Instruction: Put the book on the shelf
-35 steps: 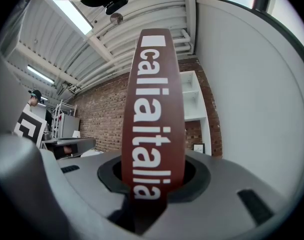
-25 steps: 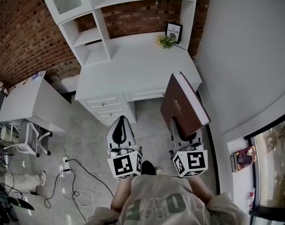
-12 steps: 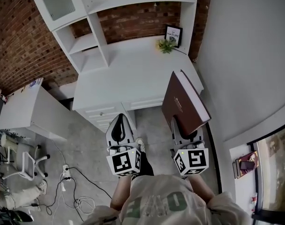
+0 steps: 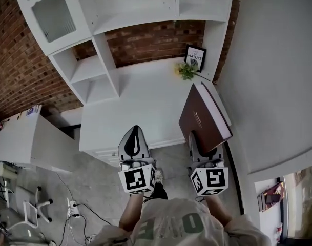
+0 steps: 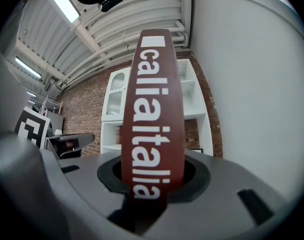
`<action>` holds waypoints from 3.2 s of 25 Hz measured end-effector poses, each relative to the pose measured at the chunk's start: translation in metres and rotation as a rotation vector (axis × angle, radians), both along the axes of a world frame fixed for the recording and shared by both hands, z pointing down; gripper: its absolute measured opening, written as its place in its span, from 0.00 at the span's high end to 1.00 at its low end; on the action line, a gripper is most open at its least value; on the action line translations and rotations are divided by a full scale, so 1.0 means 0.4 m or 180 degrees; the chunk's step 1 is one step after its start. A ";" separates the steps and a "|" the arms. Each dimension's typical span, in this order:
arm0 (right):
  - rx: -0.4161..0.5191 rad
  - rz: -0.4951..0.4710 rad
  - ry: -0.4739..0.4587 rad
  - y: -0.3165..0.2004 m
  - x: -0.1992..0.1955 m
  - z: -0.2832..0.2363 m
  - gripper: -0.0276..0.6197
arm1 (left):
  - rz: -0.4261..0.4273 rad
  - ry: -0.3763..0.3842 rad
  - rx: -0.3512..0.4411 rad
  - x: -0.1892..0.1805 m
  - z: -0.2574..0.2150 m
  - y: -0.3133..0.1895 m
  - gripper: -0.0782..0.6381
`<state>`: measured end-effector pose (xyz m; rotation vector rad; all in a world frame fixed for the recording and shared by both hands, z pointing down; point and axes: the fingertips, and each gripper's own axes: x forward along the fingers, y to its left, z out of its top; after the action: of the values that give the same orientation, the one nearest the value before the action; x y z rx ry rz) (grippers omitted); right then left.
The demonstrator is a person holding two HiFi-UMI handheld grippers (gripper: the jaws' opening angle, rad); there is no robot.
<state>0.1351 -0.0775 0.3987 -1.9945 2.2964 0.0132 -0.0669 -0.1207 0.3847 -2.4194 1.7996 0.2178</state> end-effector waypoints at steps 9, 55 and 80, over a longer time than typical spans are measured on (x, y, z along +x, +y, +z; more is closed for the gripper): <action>0.0104 -0.0101 0.0062 -0.374 -0.140 -0.067 0.73 | -0.0002 0.0028 0.0084 -0.111 -0.060 -0.349 0.87; 0.0700 -0.0472 0.0007 -0.796 -0.161 -0.492 0.73 | 0.0079 0.0065 -0.0166 -0.027 -0.046 -0.595 0.87; -0.0132 -0.0038 0.0360 -1.339 -0.219 -0.660 0.72 | -0.0378 -0.0061 -0.0498 -0.156 0.027 -0.592 0.87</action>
<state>0.0473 -0.6131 0.1349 -2.0504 2.3955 0.0802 -0.1294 -0.3574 0.3955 -2.3938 2.0142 0.0440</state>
